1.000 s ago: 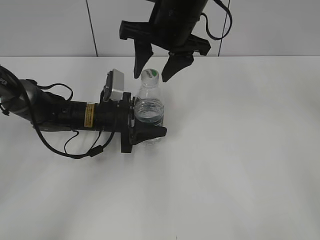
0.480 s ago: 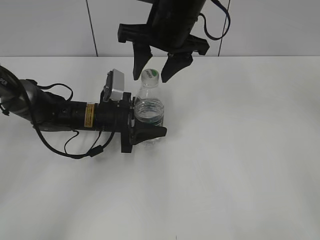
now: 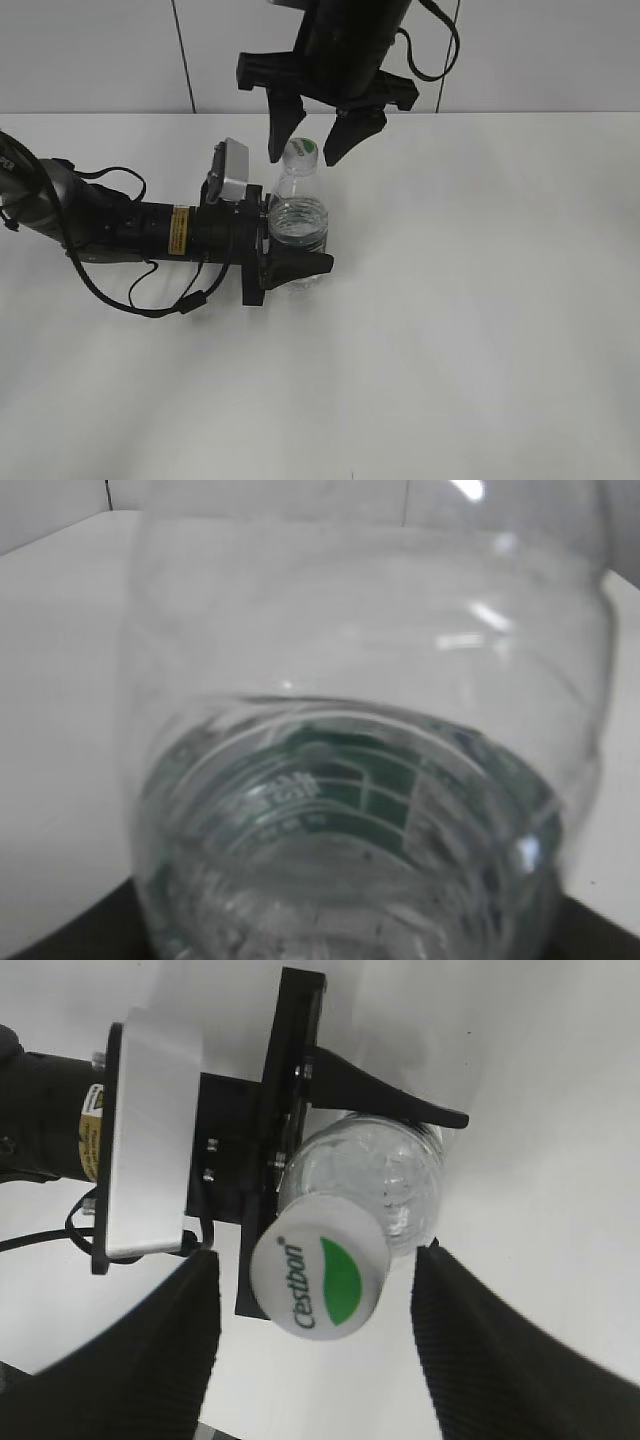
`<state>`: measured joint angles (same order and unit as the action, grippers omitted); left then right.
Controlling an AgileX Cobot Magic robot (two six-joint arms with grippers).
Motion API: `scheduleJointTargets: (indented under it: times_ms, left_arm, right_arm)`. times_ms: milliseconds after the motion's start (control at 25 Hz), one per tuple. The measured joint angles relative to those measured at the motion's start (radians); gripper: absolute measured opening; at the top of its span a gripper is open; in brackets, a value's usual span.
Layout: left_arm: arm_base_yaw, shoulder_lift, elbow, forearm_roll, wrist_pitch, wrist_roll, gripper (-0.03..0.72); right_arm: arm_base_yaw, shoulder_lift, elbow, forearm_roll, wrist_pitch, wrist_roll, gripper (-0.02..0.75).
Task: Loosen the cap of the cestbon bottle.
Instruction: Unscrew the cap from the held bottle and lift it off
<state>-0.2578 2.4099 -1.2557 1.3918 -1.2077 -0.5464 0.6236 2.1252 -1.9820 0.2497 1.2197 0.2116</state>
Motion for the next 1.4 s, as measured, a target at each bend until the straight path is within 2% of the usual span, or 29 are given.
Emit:
scheduleJointTargets:
  times_ms: [440,720,1400]
  left_arm:
    - [0.0,0.0,0.0,0.0,0.0,0.0,0.41]
    - [0.0,0.0,0.0,0.0,0.0,0.0,0.41]
    - [0.0,0.0,0.0,0.0,0.0,0.0,0.41]
  right_arm:
    - [0.001,0.017,-0.03,0.0,0.001,-0.001,0.454]
    - [0.001,0.017,-0.034,-0.002,0.002,-0.002,0.393]
    - [0.001,0.036,-0.038,-0.009,0.002,-0.002,0.386]
